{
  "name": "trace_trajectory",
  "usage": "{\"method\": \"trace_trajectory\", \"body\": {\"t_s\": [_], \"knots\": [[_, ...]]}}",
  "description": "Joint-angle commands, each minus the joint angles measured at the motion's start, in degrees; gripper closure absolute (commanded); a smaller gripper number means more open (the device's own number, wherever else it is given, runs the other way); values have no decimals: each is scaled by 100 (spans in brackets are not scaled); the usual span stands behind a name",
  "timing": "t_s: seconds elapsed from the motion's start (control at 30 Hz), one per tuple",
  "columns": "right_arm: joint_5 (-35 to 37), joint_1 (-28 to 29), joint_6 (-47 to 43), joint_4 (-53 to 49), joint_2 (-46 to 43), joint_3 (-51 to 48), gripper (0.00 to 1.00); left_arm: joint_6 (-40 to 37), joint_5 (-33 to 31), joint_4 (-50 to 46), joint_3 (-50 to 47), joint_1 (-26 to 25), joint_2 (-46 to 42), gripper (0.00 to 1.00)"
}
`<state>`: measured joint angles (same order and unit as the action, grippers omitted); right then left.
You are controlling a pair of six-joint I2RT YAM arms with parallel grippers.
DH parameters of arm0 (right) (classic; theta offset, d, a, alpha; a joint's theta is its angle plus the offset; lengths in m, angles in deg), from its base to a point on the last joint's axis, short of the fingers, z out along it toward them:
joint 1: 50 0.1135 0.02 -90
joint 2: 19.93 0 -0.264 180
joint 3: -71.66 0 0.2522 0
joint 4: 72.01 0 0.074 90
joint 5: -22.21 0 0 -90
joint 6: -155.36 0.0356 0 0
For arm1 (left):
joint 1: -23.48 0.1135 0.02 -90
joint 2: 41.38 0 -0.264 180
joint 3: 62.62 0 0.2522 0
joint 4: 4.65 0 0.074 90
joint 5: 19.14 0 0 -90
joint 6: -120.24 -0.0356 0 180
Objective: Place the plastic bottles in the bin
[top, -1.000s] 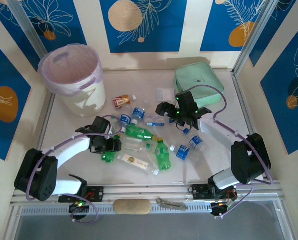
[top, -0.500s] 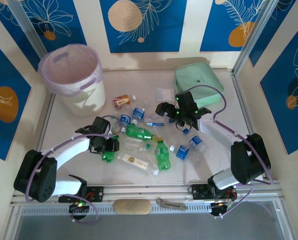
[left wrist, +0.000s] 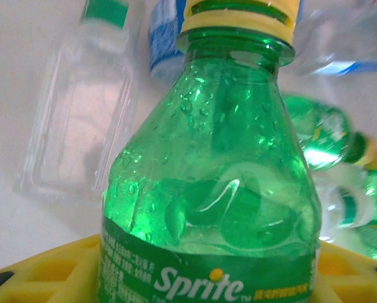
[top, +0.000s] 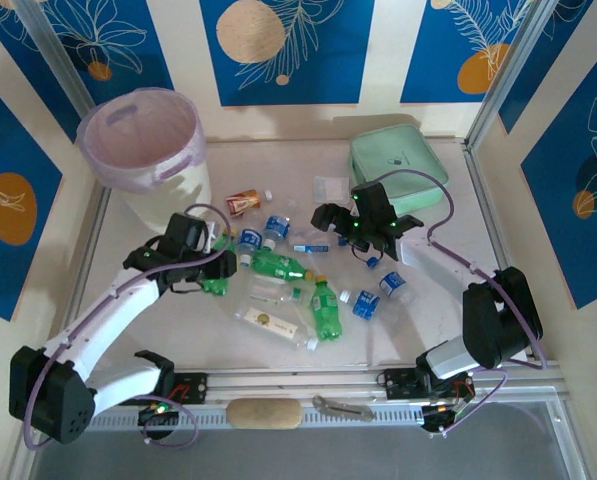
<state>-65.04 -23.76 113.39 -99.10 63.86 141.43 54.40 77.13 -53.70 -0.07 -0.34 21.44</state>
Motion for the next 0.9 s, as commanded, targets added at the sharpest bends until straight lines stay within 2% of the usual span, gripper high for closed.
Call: {"method": "trace_trajectory", "body": {"t_s": [0.0, 0.33, 0.47, 0.63, 0.87], "knots": [[-107, -18, 25, 97, -208, -163, 1, -54, -79, -89, 639, -47, 64, 59], [-116, -149, -4, 245, -528, -541, 1, -635, -15, 1008, 2617, 9, 878, 60], [-58, -204, -56, 181, -688, -623, 1, -1122, -38, 835, 3855, 158, 1450, 60], [164, -301, -110, 95, -1044, -883, 1, -1776, -282, 280, 5338, 537, 2105, 60], [181, -588, -151, -69, -1410, -1078, 1, -2260, -752, 292, 5992, 1452, 2376, 62]]}}
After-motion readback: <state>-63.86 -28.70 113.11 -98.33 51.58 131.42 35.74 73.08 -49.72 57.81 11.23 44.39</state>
